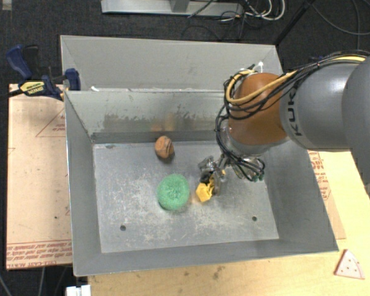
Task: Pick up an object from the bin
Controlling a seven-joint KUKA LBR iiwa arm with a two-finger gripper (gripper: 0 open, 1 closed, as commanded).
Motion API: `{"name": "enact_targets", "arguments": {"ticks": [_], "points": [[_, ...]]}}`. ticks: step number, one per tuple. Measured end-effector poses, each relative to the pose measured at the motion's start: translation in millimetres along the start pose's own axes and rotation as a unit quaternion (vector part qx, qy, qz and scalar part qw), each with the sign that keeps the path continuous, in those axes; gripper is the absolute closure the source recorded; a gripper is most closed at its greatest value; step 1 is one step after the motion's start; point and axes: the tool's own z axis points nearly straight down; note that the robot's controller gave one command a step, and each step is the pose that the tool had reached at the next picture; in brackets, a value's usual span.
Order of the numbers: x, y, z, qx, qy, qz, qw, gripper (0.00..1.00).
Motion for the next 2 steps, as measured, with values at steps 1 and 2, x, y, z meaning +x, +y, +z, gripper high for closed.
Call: {"name": "enact_targets", "arguments": {"ticks": [1,2], "points": [[0.0,0.1,0.0,0.000,0.0000,0.000,1.0000,1.00],[0.0,0.1,0.0,0.000,0.0000,0.000,1.0000,1.00]]}}
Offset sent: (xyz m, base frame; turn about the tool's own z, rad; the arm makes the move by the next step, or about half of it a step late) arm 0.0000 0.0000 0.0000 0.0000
